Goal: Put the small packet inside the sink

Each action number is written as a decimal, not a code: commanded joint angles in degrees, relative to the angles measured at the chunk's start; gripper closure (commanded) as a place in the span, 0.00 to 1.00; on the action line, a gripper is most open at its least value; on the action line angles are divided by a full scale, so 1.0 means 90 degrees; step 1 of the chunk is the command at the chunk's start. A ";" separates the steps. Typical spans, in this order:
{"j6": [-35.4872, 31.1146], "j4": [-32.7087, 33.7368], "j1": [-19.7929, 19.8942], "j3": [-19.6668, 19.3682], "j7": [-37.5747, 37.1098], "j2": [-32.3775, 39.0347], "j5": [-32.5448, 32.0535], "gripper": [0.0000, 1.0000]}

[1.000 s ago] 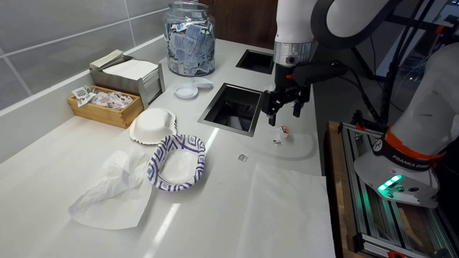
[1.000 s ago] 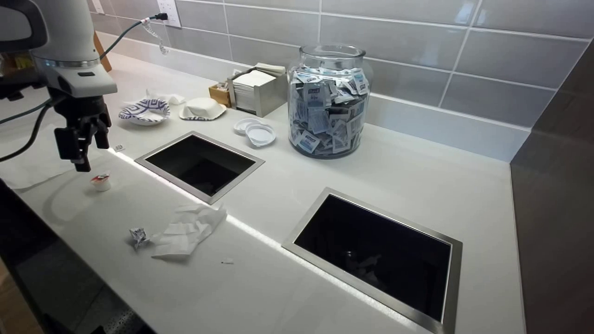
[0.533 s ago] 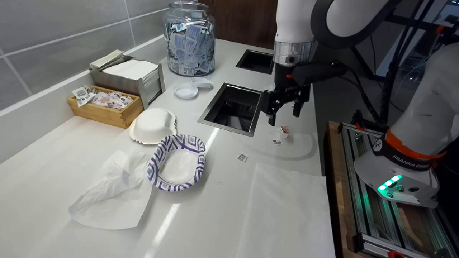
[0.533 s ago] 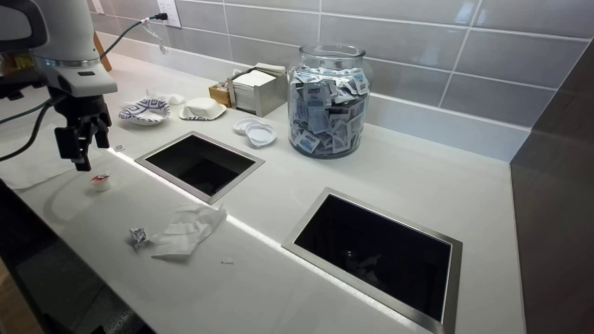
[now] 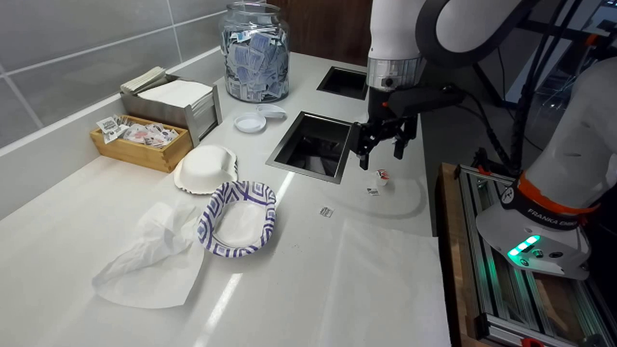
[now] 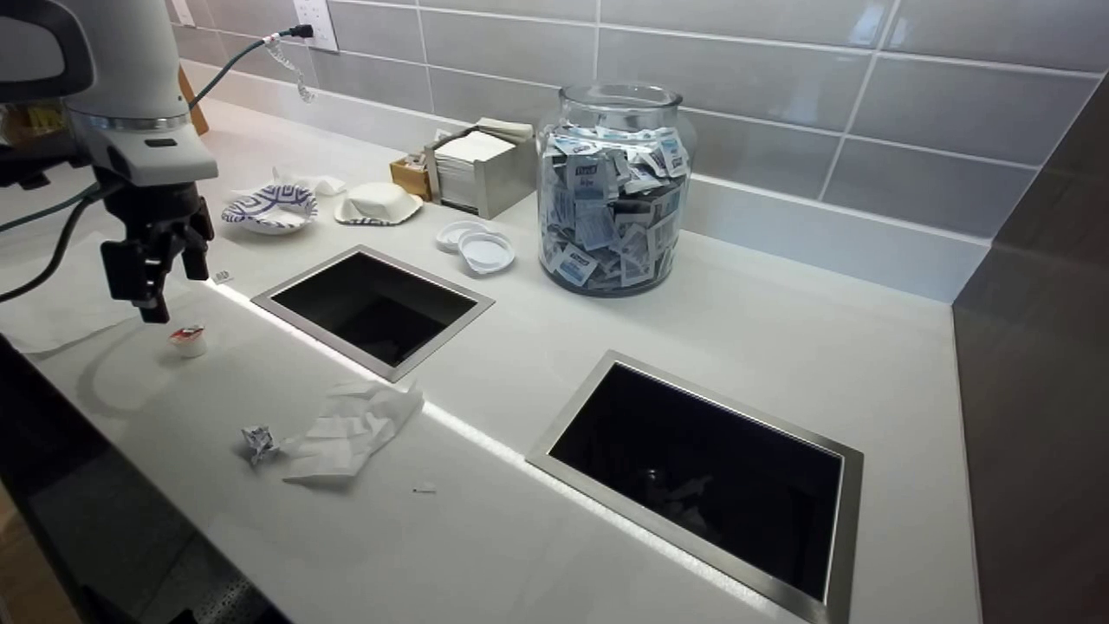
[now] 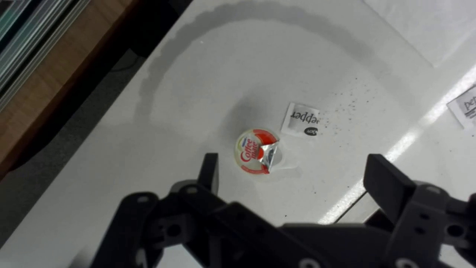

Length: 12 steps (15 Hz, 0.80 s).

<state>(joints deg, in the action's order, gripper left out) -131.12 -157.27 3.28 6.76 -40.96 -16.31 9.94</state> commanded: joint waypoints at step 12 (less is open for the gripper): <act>-0.0970 0.0002 -0.0168 -0.0070 -0.0442 0.0959 -0.0242 0.07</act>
<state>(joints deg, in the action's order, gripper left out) -137.42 -157.29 2.84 6.76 -43.94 -8.67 8.71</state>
